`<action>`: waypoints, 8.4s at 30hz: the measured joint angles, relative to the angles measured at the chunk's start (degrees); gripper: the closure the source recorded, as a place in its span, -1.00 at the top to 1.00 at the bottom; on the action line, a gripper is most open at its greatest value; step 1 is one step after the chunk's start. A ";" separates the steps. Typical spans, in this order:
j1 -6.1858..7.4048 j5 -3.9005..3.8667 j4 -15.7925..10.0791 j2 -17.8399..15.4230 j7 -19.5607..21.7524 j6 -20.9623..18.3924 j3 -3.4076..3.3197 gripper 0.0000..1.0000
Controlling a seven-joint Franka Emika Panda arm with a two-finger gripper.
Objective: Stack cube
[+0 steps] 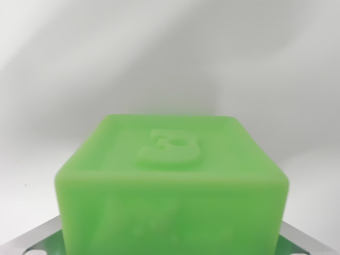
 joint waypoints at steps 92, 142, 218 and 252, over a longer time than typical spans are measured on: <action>-10.51 0.74 1.09 -13.24 -22.96 -14.16 0.25 -1.00; -20.23 0.74 8.70 -9.24 -44.92 -17.77 0.21 -1.00; -30.17 0.72 23.31 2.75 -69.82 -20.99 0.18 -1.00; -30.13 0.63 24.01 6.96 -69.82 -17.30 0.11 1.00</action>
